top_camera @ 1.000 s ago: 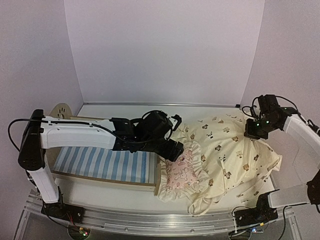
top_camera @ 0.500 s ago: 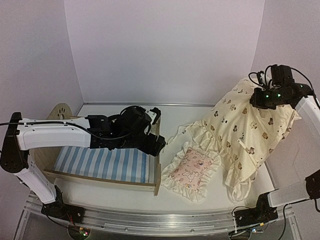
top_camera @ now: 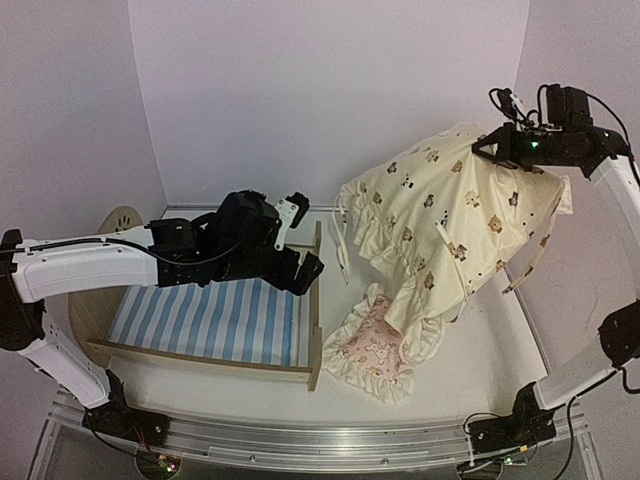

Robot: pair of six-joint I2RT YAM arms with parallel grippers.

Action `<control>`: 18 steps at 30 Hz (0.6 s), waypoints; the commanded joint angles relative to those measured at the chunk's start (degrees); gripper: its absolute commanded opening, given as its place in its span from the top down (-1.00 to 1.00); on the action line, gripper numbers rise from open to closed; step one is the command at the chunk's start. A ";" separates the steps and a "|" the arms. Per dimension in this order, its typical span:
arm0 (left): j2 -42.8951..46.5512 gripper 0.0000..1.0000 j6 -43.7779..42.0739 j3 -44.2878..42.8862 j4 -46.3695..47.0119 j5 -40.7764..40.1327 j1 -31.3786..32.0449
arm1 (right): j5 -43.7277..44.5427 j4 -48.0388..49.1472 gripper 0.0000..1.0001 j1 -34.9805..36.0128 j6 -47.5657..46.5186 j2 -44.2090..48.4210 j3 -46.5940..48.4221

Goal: Set up the pet bed

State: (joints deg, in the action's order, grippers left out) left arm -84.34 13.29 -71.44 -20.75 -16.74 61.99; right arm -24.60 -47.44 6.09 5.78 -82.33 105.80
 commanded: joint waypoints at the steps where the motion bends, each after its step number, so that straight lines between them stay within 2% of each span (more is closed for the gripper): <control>1: 3.83 -0.99 -6.35 -2.59 4.59 5.66 -2.04 | -19.71 13.23 1.00 0.15 5.94 1.04 3.45; 6: 5.12 -0.99 -9.46 -7.30 1.56 8.26 -3.71 | -31.27 28.62 1.00 0.15 16.13 2.63 0.07; 10: 9.23 -0.99 -8.86 -7.87 -0.73 6.24 -3.70 | -34.66 44.44 1.00 0.50 28.06 2.48 -3.90; 14: 13.46 -0.99 -6.29 -6.35 -3.31 3.07 -3.72 | -33.99 46.89 1.00 3.20 30.56 -0.10 -2.68; 18: 17.39 -0.99 -3.34 -4.95 -5.83 0.92 -3.72 | -32.26 43.89 1.00 10.26 26.86 -4.86 1.61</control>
State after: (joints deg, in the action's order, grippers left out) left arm -71.15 7.03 -76.27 -23.32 -12.65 58.33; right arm -55.66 -9.55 10.37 32.70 -83.43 102.41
